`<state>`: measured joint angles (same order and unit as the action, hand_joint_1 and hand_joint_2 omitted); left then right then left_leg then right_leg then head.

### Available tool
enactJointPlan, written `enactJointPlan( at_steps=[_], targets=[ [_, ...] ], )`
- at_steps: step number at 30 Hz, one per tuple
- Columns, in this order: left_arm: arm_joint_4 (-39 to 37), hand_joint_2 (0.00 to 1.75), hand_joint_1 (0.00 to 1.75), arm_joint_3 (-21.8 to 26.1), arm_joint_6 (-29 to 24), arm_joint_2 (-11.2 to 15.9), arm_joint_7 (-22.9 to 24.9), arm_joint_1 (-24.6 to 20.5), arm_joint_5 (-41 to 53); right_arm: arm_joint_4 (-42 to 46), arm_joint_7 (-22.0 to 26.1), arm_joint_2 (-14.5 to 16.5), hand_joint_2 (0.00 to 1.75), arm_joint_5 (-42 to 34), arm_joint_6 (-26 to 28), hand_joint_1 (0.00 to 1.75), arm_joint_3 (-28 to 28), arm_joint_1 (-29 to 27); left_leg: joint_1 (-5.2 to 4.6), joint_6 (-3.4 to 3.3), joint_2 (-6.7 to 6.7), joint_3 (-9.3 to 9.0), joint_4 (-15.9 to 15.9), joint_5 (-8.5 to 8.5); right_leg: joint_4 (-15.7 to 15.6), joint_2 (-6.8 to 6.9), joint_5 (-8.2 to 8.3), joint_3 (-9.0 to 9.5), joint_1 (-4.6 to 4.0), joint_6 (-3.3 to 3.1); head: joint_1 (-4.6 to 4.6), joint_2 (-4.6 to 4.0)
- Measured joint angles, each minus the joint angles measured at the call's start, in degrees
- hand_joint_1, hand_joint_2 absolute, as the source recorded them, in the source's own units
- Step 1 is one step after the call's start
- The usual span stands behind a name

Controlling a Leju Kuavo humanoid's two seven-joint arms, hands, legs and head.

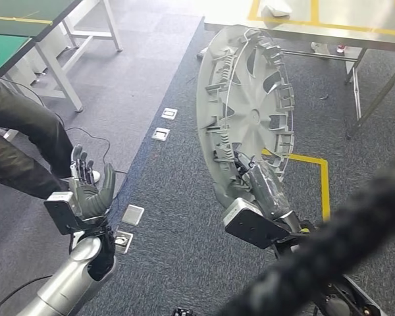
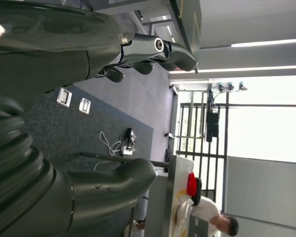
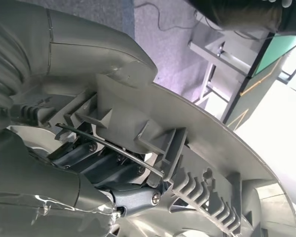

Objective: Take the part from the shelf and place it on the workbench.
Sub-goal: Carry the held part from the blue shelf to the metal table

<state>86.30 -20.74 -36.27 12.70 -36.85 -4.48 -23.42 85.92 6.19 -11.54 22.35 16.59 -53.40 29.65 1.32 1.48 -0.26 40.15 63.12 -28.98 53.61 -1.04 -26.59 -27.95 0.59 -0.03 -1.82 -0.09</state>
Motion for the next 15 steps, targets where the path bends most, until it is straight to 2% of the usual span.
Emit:
enactJointPlan(
  at_steps=[1,2,3,4,6,7,9,11,12,13,14,15],
  targets=[
    [0.0,1.75,0.00,0.0,0.0,0.0,0.0,0.0,0.0,0.0,0.0,0.0,1.75,0.0,0.0,1.75,0.0,0.0,0.04,0.01,0.19,-0.68,-3.9,3.90,0.1,-0.04,-0.87,0.91,0.04,0.34,0.01,-0.01],
    [0.0,1.75,0.00,0.0,0.0,0.0,0.0,0.0,0.0,0.0,0.0,0.0,1.75,0.0,0.0,1.75,0.0,0.1,0.01,-0.24,0.34,-1.33,-6.6,7.00,0.2,-0.11,-1.67,1.40,0.00,0.74,0.06,-0.05],
    [0.0,1.75,0.00,-0.1,0.0,0.0,0.0,0.1,-0.1,0.0,0.0,0.0,1.75,0.0,0.0,1.75,0.0,0.2,-0.09,-0.65,0.42,-1.75,-8.1,8.92,0.1,-0.17,-2.28,1.87,-0.08,1.15,0.12,-0.09],
    [0.0,1.75,0.00,-0.1,0.0,0.0,0.0,0.0,-0.1,0.0,-0.1,0.0,1.75,0.0,0.0,1.75,0.0,0.3,-0.19,-1.17,0.44,-2.01,-8.5,9.31,0.4,-0.24,-2.54,2.23,-0.15,1.56,0.14,-0.11],
    [0.0,1.75,0.00,-0.1,0.0,0.0,0.0,-0.2,0.0,0.0,-0.3,0.0,1.75,0.0,0.0,1.75,0.1,0.4,-0.22,-2.27,0.29,-2.93,-8.6,8.58,1.9,-0.11,-2.49,2.14,-0.07,2.20,0.18,-0.08],
    [0.0,1.75,0.00,-0.1,0.0,-0.1,-0.1,-0.3,0.1,0.0,-0.3,0.0,1.75,0.0,0.0,1.75,0.1,0.4,-0.21,-2.73,0.25,-3.44,-8.6,8.19,4.0,0.05,-2.56,1.29,-0.01,2.37,0.21,-0.05],
    [0.0,1.75,0.00,-0.1,0.0,-0.1,0.0,-0.2,0.5,0.0,-0.2,0.0,1.75,0.0,0.0,1.75,0.1,0.5,-0.33,-3.44,0.17,-4.46,-8.6,7.36,10.3,0.39,-4.38,-2.39,0.06,2.53,0.37,-0.04],
    [0.0,1.75,0.00,-0.1,0.0,-0.2,0.1,0.0,0.9,0.0,-0.1,0.0,1.75,0.0,0.0,1.75,0.0,0.4,-0.55,-3.77,0.06,-5.52,-8.6,6.34,16.6,0.44,-7.82,-6.94,0.01,2.71,0.44,-0.03],
    [0.0,1.75,0.00,-0.1,0.0,-0.2,0.2,0.2,1.1,-0.1,-0.1,0.0,1.75,0.0,0.0,1.75,0.0,0.3,-0.65,-3.81,-0.01,-6.23,-8.6,5.74,17.8,0.44,-9.07,-8.53,-0.01,2.77,0.46,-0.02],
    [0.0,1.75,0.00,-0.1,0.0,-0.2,0.4,0.3,1.4,-0.1,-0.2,0.0,1.75,0.0,0.0,1.75,0.0,0.2,-0.74,-3.82,-0.09,-7.08,-8.6,5.09,17.2,0.45,-9.21,-9.30,-0.03,2.72,0.46,-0.02],
    [0.0,1.75,0.00,-0.1,0.0,-0.3,0.6,0.4,1.5,-0.1,-0.3,0.0,1.75,0.0,0.0,1.75,0.0,0.2,-0.83,-3.79,-0.15,-8.06,-8.6,4.39,14.8,0.45,-7.90,-9.31,-0.05,2.55,0.47,-0.02],
    [0.0,1.75,0.00,-0.1,0.0,-0.3,0.7,0.5,1.6,-0.1,-0.4,0.0,1.75,0.0,0.0,1.75,0.0,0.2,-0.89,-3.72,-0.18,-8.97,-8.6,3.66,11.2,0.46,-4.88,-8.80,-0.10,2.26,0.48,-0.02]
  ],
)
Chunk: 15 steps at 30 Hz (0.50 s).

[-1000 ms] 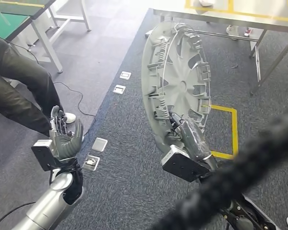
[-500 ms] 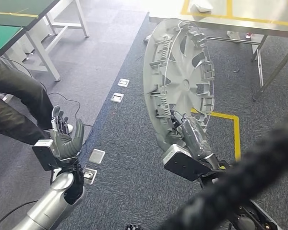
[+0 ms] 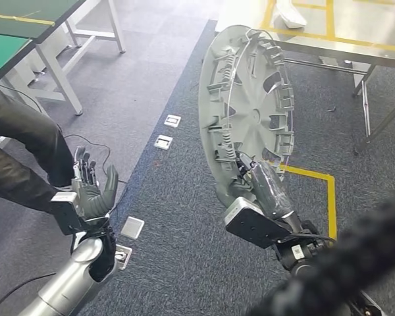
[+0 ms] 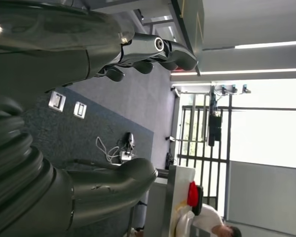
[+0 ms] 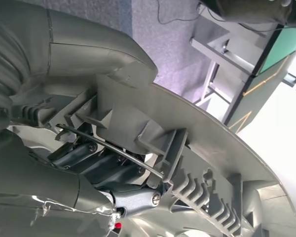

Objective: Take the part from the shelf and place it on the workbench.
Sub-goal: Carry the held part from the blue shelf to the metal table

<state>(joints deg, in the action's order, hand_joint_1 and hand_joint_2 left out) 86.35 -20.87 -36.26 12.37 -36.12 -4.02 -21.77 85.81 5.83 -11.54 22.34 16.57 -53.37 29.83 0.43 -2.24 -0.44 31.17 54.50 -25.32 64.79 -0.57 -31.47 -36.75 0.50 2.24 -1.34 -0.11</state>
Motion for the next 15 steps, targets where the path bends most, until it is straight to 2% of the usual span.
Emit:
enactJointPlan(
  at_steps=[1,2,3,4,6,7,8,9,11,12,13,14,15],
  targets=[
    [0.0,1.75,0.00,0.0,0.0,-0.1,0.1,0.0,0.1,0.0,-0.1,0.0,1.75,0.0,0.0,1.75,0.0,0.0,-0.09,0.13,-0.02,-0.87,0.1,-0.69,-3.9,0.03,3.75,0.43,-0.10,-0.34,0.07,-0.03],
    [0.1,1.75,0.00,0.0,0.0,-0.1,0.2,-0.1,0.1,0.0,-0.2,0.0,1.75,0.0,0.0,1.75,0.0,0.0,-0.16,0.35,-0.07,-1.51,0.1,-1.29,-6.9,0.09,6.64,0.89,-0.27,-0.67,0.15,-0.10],
    [0.1,1.75,0.00,-0.1,0.0,-0.2,0.3,-0.2,0.1,0.0,-0.3,0.0,1.75,0.0,0.0,1.75,0.1,-0.1,-0.20,0.67,-0.11,-1.99,0.0,-1.83,-8.8,0.11,8.68,1.34,-0.45,-0.99,0.17,-0.15],
    [0.1,1.75,0.00,-0.1,0.1,-0.2,0.3,-0.4,0.1,0.0,-0.4,0.0,1.75,0.1,0.0,1.75,0.2,-0.2,-0.25,0.99,-0.15,-2.40,0.2,-2.11,-9.7,0.11,9.22,1.65,-0.59,-1.26,0.20,-0.17],
    [0.1,1.75,0.00,-0.1,0.1,-0.3,0.3,-1.0,0.1,0.1,-0.6,0.0,1.75,0.2,0.0,1.75,0.5,-0.2,-0.23,1.58,-0.12,-2.72,0.8,-2.34,-10.0,-0.05,8.80,2.85,-0.58,-1.81,0.14,-0.09],
    [0.2,1.75,0.00,-0.1,0.2,-0.3,0.2,-1.3,0.2,0.1,-0.7,0.0,1.75,0.3,0.0,1.75,0.6,-0.3,-0.19,1.78,-0.07,-2.41,1.9,-2.39,-10.2,-0.12,8.60,3.34,-0.49,-2.07,0.10,-0.05],
    [0.2,1.75,0.00,-0.1,0.2,-0.4,0.2,-1.6,0.2,0.1,-0.7,0.0,1.75,0.4,0.0,1.75,0.7,-0.2,-0.13,2.03,-0.02,-1.34,3.9,-2.81,-10.3,-0.19,8.40,3.86,-0.39,-2.31,0.07,-0.03],
    [0.2,1.75,0.00,-0.1,0.2,-0.4,0.2,-1.8,0.2,0.1,-0.6,0.0,1.75,0.5,0.0,1.75,0.9,-0.3,-0.05,2.32,0.03,0.51,7.0,-3.67,-10.4,-0.24,8.13,4.32,-0.32,-2.50,0.01,-0.03],
    [0.2,1.75,0.00,-0.1,0.2,-0.4,0.1,-1.9,0.2,0.1,-0.6,0.0,1.75,0.6,0.0,1.75,1.1,-0.4,0.02,2.78,0.05,5.86,14.6,-6.44,-10.4,-0.31,7.33,5.03,-0.32,-2.76,-0.04,-0.02],
    [0.2,1.75,0.00,-0.1,0.2,-0.4,0.1,-1.9,0.2,0.1,-0.6,0.0,1.75,0.7,0.0,1.75,1.1,-0.6,0.04,2.88,0.05,8.22,17.1,-7.51,-10.4,-0.35,6.84,5.50,-0.33,-2.77,-0.05,-0.02],
    [0.2,1.75,0.00,-0.1,0.2,-0.4,0.1,-1.9,0.2,0.1,-0.6,0.0,1.75,0.7,0.0,1.75,1.1,-0.8,0.04,2.83,0.06,9.71,17.7,-7.64,-10.4,-0.40,6.29,6.11,-0.33,-2.75,-0.05,-0.02],
    [0.2,1.75,0.00,-0.1,0.2,-0.5,0.1,-1.9,0.2,0.1,-0.6,0.0,1.75,0.7,0.0,1.75,1.2,-0.9,0.04,2.72,0.06,10.12,16.2,-6.50,-10.4,-0.44,5.69,6.86,-0.33,-2.69,-0.06,-0.01],
    [0.2,1.75,0.00,-0.1,0.2,-0.5,0.1,-1.9,0.2,0.1,-0.6,0.0,1.75,0.7,0.0,1.75,1.2,-1.0,0.03,2.53,0.08,9.44,12.7,-4.02,-10.4,-0.46,5.04,7.72,-0.33,-2.60,-0.06,-0.01]
  ],
)
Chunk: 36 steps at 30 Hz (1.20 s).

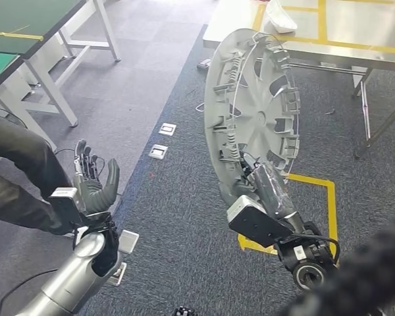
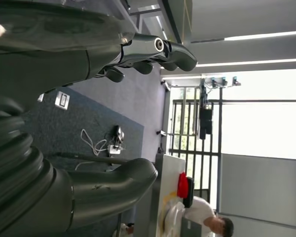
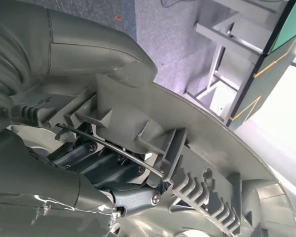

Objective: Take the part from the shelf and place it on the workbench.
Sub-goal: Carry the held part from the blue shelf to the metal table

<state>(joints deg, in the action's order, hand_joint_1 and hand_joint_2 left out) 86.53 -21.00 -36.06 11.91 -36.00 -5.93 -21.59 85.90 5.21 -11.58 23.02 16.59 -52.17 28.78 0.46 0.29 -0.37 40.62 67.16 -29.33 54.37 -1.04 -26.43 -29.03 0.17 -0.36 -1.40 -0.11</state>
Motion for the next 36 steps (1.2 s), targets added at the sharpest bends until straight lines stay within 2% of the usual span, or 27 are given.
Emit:
enactJointPlan(
  at_steps=[2,3,4,6,8,10,12,13,14,15,16,18,19,20,21,22,23,25,27,28,29,30,31,33,34,35,36],
  targets=[
    [0.0,1.75,0.00,0.0,0.0,0.0,0.0,0.0,0.0,0.0,0.0,0.0,1.75,0.0,0.0,1.75,0.1,0.0,-0.14,-0.52,0.07,-2.15,-8.2,5.94,0.0,-0.09,-1.28,1.33,-0.09,0.35,0.08,-0.02],
    [0.0,1.75,0.00,0.0,0.0,0.0,0.0,0.0,0.0,0.0,0.0,0.0,1.75,0.0,0.0,1.75,0.2,0.0,-0.29,-0.82,0.07,-2.95,-10.8,7.69,-0.1,-0.17,-1.90,1.79,-0.17,0.61,0.15,-0.04],
    [0.0,1.75,0.00,0.0,0.0,0.0,0.0,0.0,0.0,0.0,0.1,0.0,1.75,0.1,0.0,1.75,0.2,0.0,-0.40,-1.12,0.05,-3.36,-12.1,8.45,-0.1,-0.26,-2.27,2.20,-0.25,0.92,0.16,-0.07],
    [0.0,1.75,0.00,0.0,0.0,0.0,0.0,-0.1,0.0,0.0,0.1,0.0,1.75,0.1,0.0,1.75,0.3,0.0,-0.36,-1.68,-0.03,-4.16,-12.6,8.08,0.1,-0.38,-2.64,2.85,-0.33,1.56,0.05,-0.07],
    [0.0,1.75,0.00,0.0,0.0,-0.1,0.0,-0.2,0.0,0.0,0.0,0.0,1.75,0.1,0.0,1.75,0.5,0.0,-0.14,-2.24,-0.01,-5.45,-12.9,7.66,3.0,-0.11,-2.97,1.77,-0.30,2.02,0.07,-0.02],
    [0.0,1.75,0.00,0.0,0.0,-0.1,0.0,-0.3,0.0,0.0,0.1,0.0,1.75,0.1,0.0,1.75,0.5,0.0,-0.08,-2.66,0.02,-6.64,-13.0,6.85,10.1,0.26,-4.64,-2.37,-0.20,2.38,0.26,-0.01],
    [0.0,1.75,0.00,-0.1,0.0,-0.2,0.0,-0.3,0.0,0.0,0.1,0.0,1.75,0.1,0.0,1.75,0.6,-0.1,-0.08,-2.81,-0.04,-7.73,-13.0,5.77,16.7,0.37,-7.89,-7.39,-0.14,2.74,0.32,0.01],
    [0.0,1.75,0.00,-0.1,0.0,-0.2,0.0,-0.2,0.0,0.0,0.1,0.0,1.75,0.1,0.0,1.75,0.6,-0.3,-0.08,-2.82,-0.10,-8.46,-13.0,5.15,17.8,0.40,-9.12,-9.02,-0.13,2.85,0.33,0.01],
    [0.0,1.75,0.00,-0.1,0.0,-0.3,0.0,-0.2,0.0,0.0,0.0,-0.1,1.75,0.1,0.0,1.75,0.6,-0.4,-0.08,-2.78,-0.17,-9.36,-13.0,4.45,16.9,0.43,-9.19,-9.75,-0.13,2.89,0.34,0.01],
    [0.0,1.75,0.00,-0.1,0.0,-0.3,0.0,-0.2,0.0,-0.1,0.0,-0.1,1.75,0.1,0.0,1.75,0.7,-0.5,-0.08,-2.69,-0.24,-10.39,-13.0,3.69,14.2,0.46,-7.75,-9.69,-0.13,2.81,0.34,0.01],
    [0.0,1.75,0.00,-0.1,0.0,-0.3,0.0,-0.2,0.0,-0.1,0.0,-0.1,1.75,0.1,0.0,1.75,0.7,-0.5,-0.09,-2.56,-0.27,-11.31,-13.1,2.92,10.4,0.50,-4.41,-9.23,-0.15,2.61,0.36,0.01],
    [0.0,1.75,0.00,-0.1,0.1,-0.4,0.0,-0.2,0.0,-0.1,0.1,-0.1,1.75,0.2,0.0,1.75,0.7,-0.6,-0.22,-2.15,-0.31,-12.59,-13.1,1.58,3.2,0.54,3.52,-8.53,-0.34,1.97,0.49,-0.07],
    [-0.1,1.75,0.00,-0.1,0.1,-0.4,0.0,-0.2,0.0,-0.1,0.1,-0.1,1.75,0.2,0.0,1.75,0.7,-0.6,-0.24,-1.85,-0.32,-13.01,-13.3,1.18,1.1,0.50,6.03,-8.23,-0.50,1.55,0.37,-0.08],
    [-0.1,1.75,0.00,-0.2,0.1,-0.4,0.0,-0.2,0.0,-0.1,0.0,-0.2,1.75,0.3,0.1,1.75,0.8,-0.7,-0.27,-1.53,-0.33,-13.35,-13.3,1.02,0.1,0.48,6.82,-7.95,-0.68,1.12,0.31,-0.10],
    [-0.1,1.75,0.00,-0.2,0.1,-0.4,0.0,-0.3,0.0,0.0,-0.1,-0.2,1.75,0.3,0.1,1.75,0.9,-0.7,-0.25,-1.24,-0.33,-13.57,-13.3,1.00,-0.1,0.43,6.35,-7.21,-0.77,0.69,0.20,-0.07],
    [-0.1,1.75,0.00,-0.2,0.1,-0.5,0.0,-0.4,0.0,0.0,-0.1,-0.2,1.75,0.4,0.2,1.75,1.0,-0.7,-0.18,-1.01,-0.26,-13.48,-12.5,1.13,-0.4,0.35,6.18,-6.72,-0.69,0.34,0.05,-0.03],
    [-0.1,1.75,0.00,-0.2,0.1,-0.5,-0.1,-0.6,0.0,0.0,-0.2,-0.2,1.75,0.4,0.2,1.75,1.2,-0.7,-0.16,-0.77,-0.19,-12.45,-10.5,1.36,-0.6,0.33,5.89,-6.17,-0.56,0.02,0.03,-0.03],
    [-0.1,1.75,0.00,-0.2,0.1,-0.6,-0.1,-0.9,0.1,0.1,-0.2,-0.2,1.75,0.6,0.3,1.75,1.5,-0.6,-0.03,-0.22,-0.08,-7.87,-3.4,0.78,-0.7,0.25,5.07,-5.08,-0.33,-0.43,-0.25,-0.01],
    [-0.1,1.75,0.00,-0.2,0.1,-0.6,0.0,-0.9,0.3,0.0,-0.4,-0.3,1.75,0.8,0.4,1.75,2.0,-0.7,0.09,0.37,-0.05,-2.24,3.4,-2.13,-0.7,0.21,3.84,-3.81,-0.31,-0.61,-0.42,0.01],
    [-0.2,1.75,0.00,-0.3,0.2,-0.6,0.1,-0.9,0.3,0.0,-0.6,-0.4,1.75,0.9,0.4,1.75,2.2,-0.8,0.15,0.50,-0.03,-0.36,4.5,-3.51,-0.7,0.15,3.14,-2.99,-0.31,-0.61,-0.44,0.01],
    [-0.2,1.75,0.00,-0.3,0.2,-0.6,0.2,-0.9,0.4,0.0,-0.9,-0.5,1.75,1.1,0.4,1.75,2.5,-0.9,0.17,0.49,-0.02,0.67,3.9,-4.03,-0.7,0.08,2.39,-2.05,-0.31,-0.59,-0.49,0.01],
    [-0.3,1.75,0.00,-0.3,0.3,-0.7,0.2,-1.1,0.5,0.0,-1.2,-0.6,1.75,1.3,0.4,1.75,2.8,-1.0,0.15,0.32,-0.01,0.75,1.3,-3.01,-0.7,0.01,1.64,-1.05,-0.31,-0.53,-0.52,0.01],
    [-0.3,1.75,0.00,-0.3,0.5,-0.7,0.2,-1.2,0.5,0.1,-1.6,-0.7,1.75,1.5,0.5,1.75,3.2,-1.1,0.07,0.00,-0.01,0.20,-2.4,-0.48,-0.7,-0.04,0.90,-0.11,-0.32,-0.43,-0.56,0.01],
    [-0.6,1.75,0.00,-0.3,0.9,-0.8,0.2,-1.7,0.6,0.1,-2.1,-1.1,1.75,1.7,0.7,1.75,4.2,-1.2,-0.34,-0.83,-0.05,-1.32,-10.4,7.07,-0.7,-0.19,-0.52,1.34,-0.43,-0.03,-0.59,0.01],
    [-0.8,1.75,0.00,-0.4,1.3,-0.9,0.3,-1.9,0.7,0.2,-2.4,-1.3,1.75,1.8,1.0,1.75,4.7,-1.2,-0.57,-1.15,-0.12,-1.91,-12.8,9.72,-0.9,-0.29,-1.20,1.82,-0.48,0.25,-0.55,0.01],
    [-1.0,1.75,0.00,-0.5,1.7,-1.0,0.3,-2.2,0.7,0.4,-2.8,-1.7,1.75,2.0,1.3,1.75,5.2,-1.4,-0.69,-1.42,-0.18,-2.37,-14.2,11.14,-0.9,-0.42,-1.59,2.33,-0.54,0.58,-0.54,0.02],
    [-1.3,1.75,0.00,-0.7,2.2,-1.2,0.3,-2.7,0.8,0.7,-3.4,-2.1,1.75,2.2,1.9,1.75,5.8,-1.5,-0.68,-1.63,-0.21,-2.95,-14.4,10.92,-0.7,-0.51,-1.73,2.65,-0.58,0.93,-0.53,0.02]
  ],
)
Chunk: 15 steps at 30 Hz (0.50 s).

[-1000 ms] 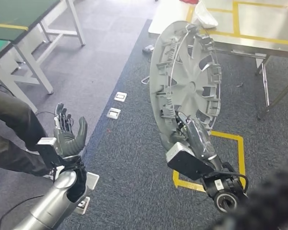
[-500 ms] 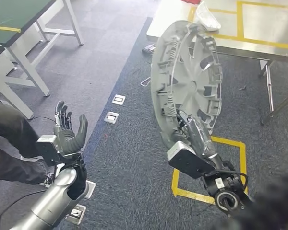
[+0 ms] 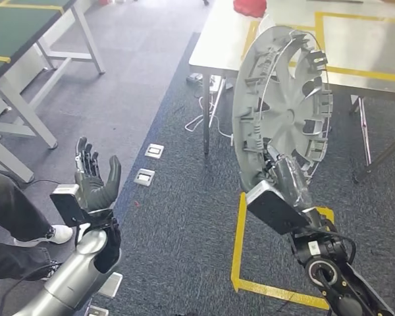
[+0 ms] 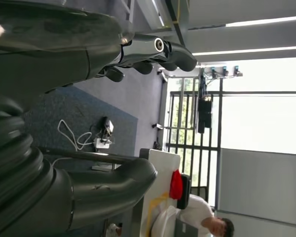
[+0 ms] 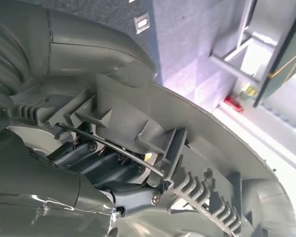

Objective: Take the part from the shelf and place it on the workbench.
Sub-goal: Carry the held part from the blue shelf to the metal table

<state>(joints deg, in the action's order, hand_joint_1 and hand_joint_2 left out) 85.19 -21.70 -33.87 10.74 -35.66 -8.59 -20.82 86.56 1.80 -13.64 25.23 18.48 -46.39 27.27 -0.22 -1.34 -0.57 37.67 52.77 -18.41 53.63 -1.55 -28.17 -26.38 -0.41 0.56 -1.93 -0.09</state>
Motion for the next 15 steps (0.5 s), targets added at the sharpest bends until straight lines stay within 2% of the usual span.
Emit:
enactJointPlan(
  at_steps=[2,4,6,7,8,9,10,12,13,14,15],
  targets=[
    [-0.7,1.75,0.00,-0.4,1.2,-0.6,0.0,-1.3,0.2,0.7,-1.2,-1.1,1.75,0.3,1.2,1.75,1.5,-0.2,0.21,-0.58,0.01,-1.24,-0.5,-0.58,2.3,0.21,0.18,-0.65,0.07,0.62,0.08,0.01],
    [-1.5,1.75,0.00,-0.7,2.0,-1.2,0.0,-2.2,0.4,1.4,-1.8,-2.3,1.75,0.4,1.9,1.75,3.2,-0.3,0.34,-1.06,0.00,-2.56,-0.6,-1.46,8.5,0.52,-0.86,-4.22,0.22,1.11,0.27,0.01],
    [-2.4,1.75,0.00,-1.3,2.4,-1.6,0.0,-2.6,0.4,2.0,-2.1,-3.2,1.75,0.5,2.0,1.75,4.5,-0.6,0.35,-1.27,0.03,-3.89,-0.6,-2.70,15.6,0.65,-4.11,-8.98,0.37,1.56,0.40,0.01],
    [-2.8,1.75,0.00,-1.5,2.5,-1.7,0.0,-2.7,0.4,2.2,-2.2,-3.7,1.75,0.6,2.0,1.75,4.9,-0.9,0.36,-1.25,0.05,-4.67,-0.6,-3.37,17.4,0.70,-5.81,-10.81,0.47,1.81,0.42,0.01],
    [-3.1,1.75,0.00,-1.8,2.7,-1.9,0.0,-2.8,0.4,2.4,-2.4,-4.0,1.75,0.6,1.9,1.75,5.4,-1.3,0.38,-1.20,0.05,-5.64,-0.6,-4.13,17.5,0.76,-6.80,-11.90,0.61,2.08,0.45,0.01],
    [-3.5,1.75,0.00,-2.0,2.8,-2.1,0.0,-2.9,0.4,2.7,-2.6,-4.4,1.75,0.7,1.8,1.75,5.8,-1.6,0.41,-1.09,0.03,-6.72,-0.6,-4.96,15.6,0.82,-6.38,-12.21,0.77,2.33,0.48,0.01],
    [-3.7,1.75,0.00,-2.1,2.9,-2.2,0.0,-3.1,0.4,2.8,-2.7,-4.6,1.75,0.7,1.7,1.75,6.1,-1.9,0.43,-0.97,0.02,-7.81,-0.5,-5.78,12.6,0.88,-4.51,-12.02,0.93,2.49,0.51,0.01],
    [-4.4,1.75,0.00,-2.6,3.0,-2.4,0.0,-3.5,0.3,3.2,-2.8,-5.2,1.75,0.8,1.6,1.75,6.7,-2.2,0.39,-0.55,-0.04,-9.56,-0.1,-7.55,4.6,1.05,3.78,-11.46,1.21,2.42,0.64,0.01],
    [-4.7,1.75,0.00,-2.8,3.0,-2.5,-0.1,-3.7,0.3,3.4,-2.7,-5.4,1.75,0.9,1.5,1.75,6.8,-2.3,0.33,-0.25,-0.12,-9.96,0.1,-8.31,2.1,1.13,7.03,-11.17,1.19,2.08,0.67,0.01],
    [-5.0,1.75,0.00,-3.0,3.0,-2.5,-0.2,-3.8,0.2,3.6,-2.8,-5.6,1.75,0.9,1.4,1.75,7.0,-2.5,0.29,0.11,-0.19,-10.24,0.4,-8.93,0.5,1.18,9.20,-10.98,1.09,1.61,0.67,0.01],
    [-5.2,1.75,0.00,-3.1,3.0,-2.6,-0.2,-4.0,0.2,3.9,-2.8,-5.7,1.75,0.9,1.4,1.75,7.3,-2.5,0.30,0.41,-0.23,-10.38,0.8,-9.30,0.3,1.21,9.24,-10.78,0.90,1.06,0.63,0.01]
  ],
)
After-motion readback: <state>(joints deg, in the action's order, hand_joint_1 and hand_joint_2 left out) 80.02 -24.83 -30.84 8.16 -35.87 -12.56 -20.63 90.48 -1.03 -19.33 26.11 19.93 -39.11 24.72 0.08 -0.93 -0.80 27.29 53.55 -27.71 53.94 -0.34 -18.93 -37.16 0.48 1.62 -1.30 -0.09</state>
